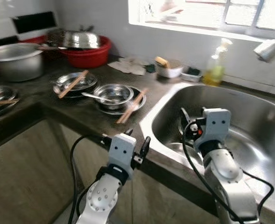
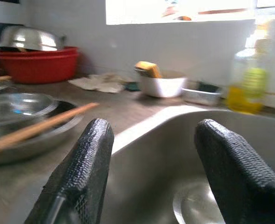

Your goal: Kitchen organization

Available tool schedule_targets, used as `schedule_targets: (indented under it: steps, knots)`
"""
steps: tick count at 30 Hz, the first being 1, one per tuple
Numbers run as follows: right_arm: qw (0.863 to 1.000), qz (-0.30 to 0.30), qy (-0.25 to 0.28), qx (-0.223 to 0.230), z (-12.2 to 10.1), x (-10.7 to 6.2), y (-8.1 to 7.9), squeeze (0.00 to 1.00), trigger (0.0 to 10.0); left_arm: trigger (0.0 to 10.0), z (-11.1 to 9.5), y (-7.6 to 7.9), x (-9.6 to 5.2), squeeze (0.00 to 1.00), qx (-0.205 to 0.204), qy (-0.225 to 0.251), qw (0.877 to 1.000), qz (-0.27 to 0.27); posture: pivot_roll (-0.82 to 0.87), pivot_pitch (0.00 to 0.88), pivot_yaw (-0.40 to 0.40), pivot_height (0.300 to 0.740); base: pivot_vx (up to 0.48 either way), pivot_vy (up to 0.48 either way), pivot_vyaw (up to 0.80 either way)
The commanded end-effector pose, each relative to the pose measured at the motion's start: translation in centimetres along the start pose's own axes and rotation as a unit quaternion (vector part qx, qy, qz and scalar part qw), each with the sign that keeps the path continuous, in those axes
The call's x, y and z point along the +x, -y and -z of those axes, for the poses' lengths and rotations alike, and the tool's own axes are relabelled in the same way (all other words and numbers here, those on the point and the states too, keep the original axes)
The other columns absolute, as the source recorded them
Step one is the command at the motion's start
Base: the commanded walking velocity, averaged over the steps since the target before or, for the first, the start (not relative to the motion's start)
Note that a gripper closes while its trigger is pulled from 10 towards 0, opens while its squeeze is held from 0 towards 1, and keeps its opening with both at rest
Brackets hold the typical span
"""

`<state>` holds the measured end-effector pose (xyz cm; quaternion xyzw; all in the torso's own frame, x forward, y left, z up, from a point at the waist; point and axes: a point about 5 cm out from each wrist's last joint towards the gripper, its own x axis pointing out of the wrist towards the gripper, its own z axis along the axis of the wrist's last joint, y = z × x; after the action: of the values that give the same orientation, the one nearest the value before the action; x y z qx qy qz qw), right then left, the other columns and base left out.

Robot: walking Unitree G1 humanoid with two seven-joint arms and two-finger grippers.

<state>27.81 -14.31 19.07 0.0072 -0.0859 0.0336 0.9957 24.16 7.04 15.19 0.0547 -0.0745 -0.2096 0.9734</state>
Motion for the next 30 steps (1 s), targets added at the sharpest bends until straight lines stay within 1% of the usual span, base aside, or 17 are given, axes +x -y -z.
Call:
schedule_targets:
  steps: [1,4,7,15,22,30]
  knots:
    - [1.000,-0.002,0.015,0.001,-0.61,-0.04,-0.11,0.00,10.0,10.0,0.03,0.01,0.06,0.00,0.000,-0.001,1.000,0.001,0.02,0.000,-0.032,0.740,0.000,0.450,0.80]
    - [1.000,-0.005,0.016,0.005,-0.65,-0.02,-0.33,0.00,10.0,10.0,0.12,0.03,0.02,0.00,0.001,-0.004,1.000,0.002,0.02,0.000,-0.029,0.740,0.000,0.450,0.57]
    - [1.000,-0.002,0.016,0.017,-0.66,0.01,-0.43,0.00,10.0,10.0,0.10,-0.03,-0.03,0.00,-0.004,-0.002,1.000,-0.001,0.02,0.000,-0.030,0.740,0.000,0.428,0.00]
    - [0.999,0.003,0.012,0.030,-0.80,0.34,-0.39,0.00,10.0,10.0,0.09,-0.08,-0.05,0.00,-0.001,-0.003,1.000,-0.001,0.02,0.000,-0.030,0.740,0.000,0.000,0.00]
    - [1.000,-0.002,0.005,0.030,-0.56,0.41,-0.39,0.00,10.0,10.0,0.38,-0.25,-0.36,0.00,-0.004,-0.010,1.000,-0.005,0.02,0.000,-0.033,0.740,0.000,0.000,0.00]
    - [0.999,-0.014,0.001,0.031,-0.53,0.57,-0.96,0.00,10.0,10.0,0.89,-0.76,-0.64,0.00,0.002,-0.022,1.000,-0.012,0.03,0.000,-0.038,0.740,0.000,0.443,0.00]
